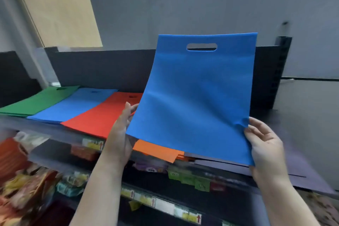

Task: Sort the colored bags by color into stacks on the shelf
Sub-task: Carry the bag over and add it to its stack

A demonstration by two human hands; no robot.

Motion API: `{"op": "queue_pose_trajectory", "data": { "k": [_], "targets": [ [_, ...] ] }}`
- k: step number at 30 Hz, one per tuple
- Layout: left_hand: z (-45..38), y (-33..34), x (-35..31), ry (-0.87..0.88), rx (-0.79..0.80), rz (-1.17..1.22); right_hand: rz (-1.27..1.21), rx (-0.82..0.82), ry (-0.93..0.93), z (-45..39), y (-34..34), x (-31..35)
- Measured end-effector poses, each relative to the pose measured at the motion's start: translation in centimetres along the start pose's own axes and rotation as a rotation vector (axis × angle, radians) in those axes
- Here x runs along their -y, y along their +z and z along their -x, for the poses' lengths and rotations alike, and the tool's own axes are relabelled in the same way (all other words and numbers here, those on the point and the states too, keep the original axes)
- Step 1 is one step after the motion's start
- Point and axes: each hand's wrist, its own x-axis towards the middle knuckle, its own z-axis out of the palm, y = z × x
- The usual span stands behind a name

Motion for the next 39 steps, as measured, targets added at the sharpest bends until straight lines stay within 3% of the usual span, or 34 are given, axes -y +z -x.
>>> {"op": "queue_pose_trajectory", "data": {
  "k": [3,12,22,31,39],
  "targets": [
    [1.6,-3.8,-2.4,0.050,0.040,-0.103,0.056,0.086,0.041,0.8,4.1,-2.0],
    [5.7,-18.9,-6.7,0.183,-0.276,-0.197,0.052,0.313,0.204,7.1,19.0,-10.0],
    [6.5,-32.9,-10.1,0.299,-0.450,-0.312,0.148,0.452,0.142,13.3,30.8,-17.2],
    [-0.5,-39.5,-11.8,0.339,-0.501,-0.366,0.298,0.497,-0.006,10.1,39.7,-22.7],
    [-11.3,-42.8,-12.5,0.350,-0.386,-0.474,0.294,0.440,-0.085,3.7,45.7,-25.9]
  ]
}}
